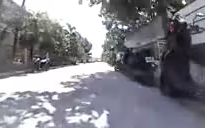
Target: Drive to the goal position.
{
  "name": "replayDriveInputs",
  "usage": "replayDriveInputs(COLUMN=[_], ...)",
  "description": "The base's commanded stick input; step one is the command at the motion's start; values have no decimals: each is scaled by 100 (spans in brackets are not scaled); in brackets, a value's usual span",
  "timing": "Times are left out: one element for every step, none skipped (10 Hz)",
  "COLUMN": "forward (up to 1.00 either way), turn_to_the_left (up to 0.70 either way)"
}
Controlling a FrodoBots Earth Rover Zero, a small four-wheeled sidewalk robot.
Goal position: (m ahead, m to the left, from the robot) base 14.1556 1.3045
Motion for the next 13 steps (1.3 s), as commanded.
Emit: replayDriveInputs(forward=[100, 100, 100, 100, 100, 100, 100, 100, 100, 100, 100, 100, 100], turn_to_the_left=[0, 0, 0, 0, 0, 0, 0, 0, 0, 0, 0, 0, 0])
